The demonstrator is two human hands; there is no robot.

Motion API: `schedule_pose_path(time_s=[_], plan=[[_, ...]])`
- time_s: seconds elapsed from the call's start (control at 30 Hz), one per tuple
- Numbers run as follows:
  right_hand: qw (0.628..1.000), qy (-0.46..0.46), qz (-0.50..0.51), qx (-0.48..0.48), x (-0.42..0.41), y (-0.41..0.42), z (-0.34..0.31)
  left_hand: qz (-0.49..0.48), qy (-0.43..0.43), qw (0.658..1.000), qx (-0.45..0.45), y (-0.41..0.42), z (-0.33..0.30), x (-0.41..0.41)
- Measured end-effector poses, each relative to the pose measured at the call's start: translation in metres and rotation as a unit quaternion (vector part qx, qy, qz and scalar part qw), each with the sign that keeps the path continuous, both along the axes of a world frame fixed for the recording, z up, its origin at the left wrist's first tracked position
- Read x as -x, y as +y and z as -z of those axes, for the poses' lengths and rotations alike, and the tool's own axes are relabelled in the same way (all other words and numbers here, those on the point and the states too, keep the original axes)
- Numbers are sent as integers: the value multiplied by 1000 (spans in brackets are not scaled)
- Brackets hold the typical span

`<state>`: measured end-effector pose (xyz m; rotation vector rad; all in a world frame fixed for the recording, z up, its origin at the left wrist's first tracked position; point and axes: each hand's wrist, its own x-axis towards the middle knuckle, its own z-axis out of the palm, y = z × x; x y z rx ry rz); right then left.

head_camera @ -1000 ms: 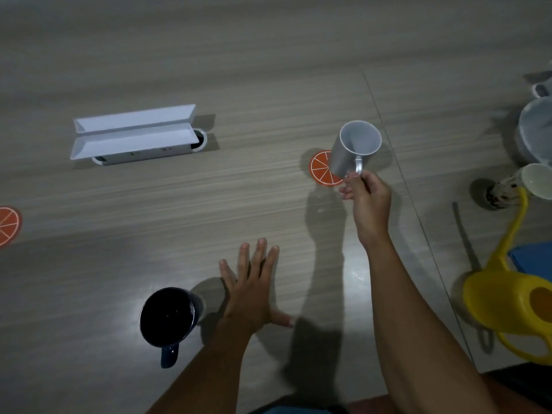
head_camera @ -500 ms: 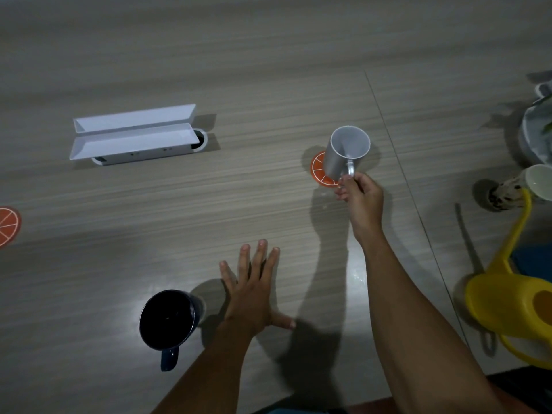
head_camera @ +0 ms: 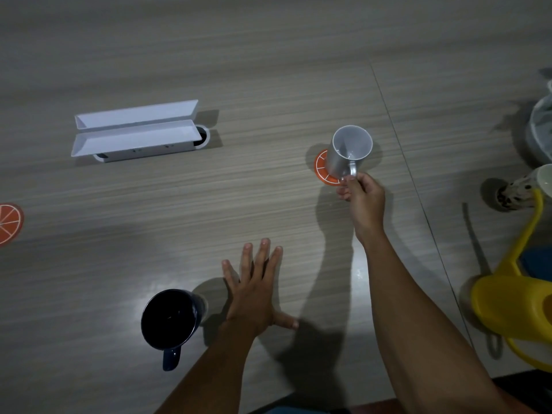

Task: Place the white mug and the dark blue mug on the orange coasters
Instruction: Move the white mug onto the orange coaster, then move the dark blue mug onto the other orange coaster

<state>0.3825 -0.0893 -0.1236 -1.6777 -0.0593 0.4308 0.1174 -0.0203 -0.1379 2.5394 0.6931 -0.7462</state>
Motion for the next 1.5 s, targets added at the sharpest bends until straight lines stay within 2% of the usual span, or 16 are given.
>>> schedule_pose_path(time_s=[1.07, 1.27, 1.5], plan=[[999, -11, 12, 50, 11, -1, -3, -6, -18, 1000, -6, 0, 3, 0], [996, -9, 63, 62, 51, -27, -13, 0, -38, 999, -6, 0, 4, 2], [988, -18, -27, 148, 123, -74, -15, 22, -100, 995, -14, -3, 0, 29]])
